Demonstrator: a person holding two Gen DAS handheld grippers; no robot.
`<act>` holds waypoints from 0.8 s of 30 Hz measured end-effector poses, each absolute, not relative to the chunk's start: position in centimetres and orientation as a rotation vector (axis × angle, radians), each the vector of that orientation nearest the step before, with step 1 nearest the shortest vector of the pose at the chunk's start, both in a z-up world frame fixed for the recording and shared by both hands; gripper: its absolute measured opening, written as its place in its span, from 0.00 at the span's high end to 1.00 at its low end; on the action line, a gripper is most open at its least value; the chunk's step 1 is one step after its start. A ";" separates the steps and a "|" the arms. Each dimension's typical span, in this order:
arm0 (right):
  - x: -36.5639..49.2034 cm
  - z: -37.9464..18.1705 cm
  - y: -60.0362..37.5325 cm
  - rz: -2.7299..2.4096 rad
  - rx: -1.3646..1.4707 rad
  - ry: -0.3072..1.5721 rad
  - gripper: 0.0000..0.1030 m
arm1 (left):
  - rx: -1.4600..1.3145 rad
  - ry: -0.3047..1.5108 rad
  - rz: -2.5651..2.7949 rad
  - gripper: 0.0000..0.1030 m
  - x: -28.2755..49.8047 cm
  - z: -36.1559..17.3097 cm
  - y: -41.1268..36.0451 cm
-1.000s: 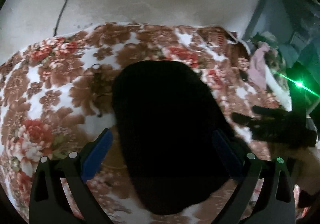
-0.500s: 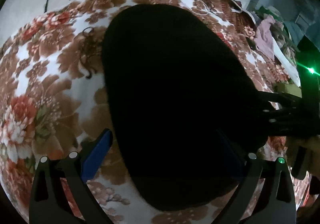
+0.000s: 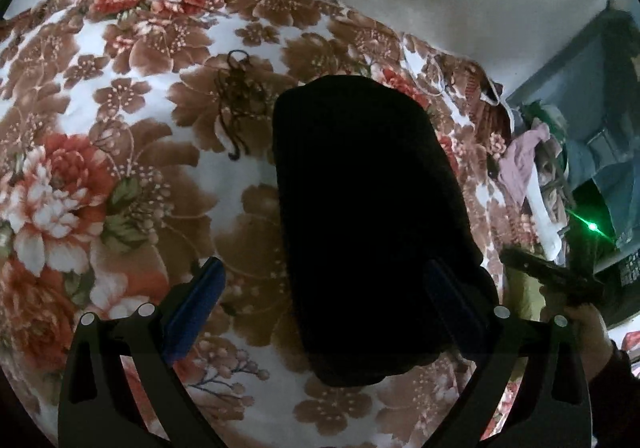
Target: Fold large clothes
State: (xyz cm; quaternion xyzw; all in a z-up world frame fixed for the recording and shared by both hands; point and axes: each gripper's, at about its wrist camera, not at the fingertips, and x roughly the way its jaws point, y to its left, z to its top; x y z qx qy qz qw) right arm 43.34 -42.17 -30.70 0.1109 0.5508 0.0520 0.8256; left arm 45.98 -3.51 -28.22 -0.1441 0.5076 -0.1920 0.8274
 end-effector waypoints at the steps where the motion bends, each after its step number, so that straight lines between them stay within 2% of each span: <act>1: 43.8 -31.0 -42.4 0.102 0.236 1.180 0.04 | -0.299 1.083 -0.407 0.05 46.2 -28.3 -3.7; 15: 47.2 -35.3 -39.3 0.154 0.282 1.274 0.04 | -0.219 1.147 -0.447 0.05 48.4 -32.4 -7.1; 24: 49.7 -38.7 -37.8 0.249 0.373 1.335 0.04 | -0.392 1.251 -0.572 0.04 51.5 -36.3 -7.7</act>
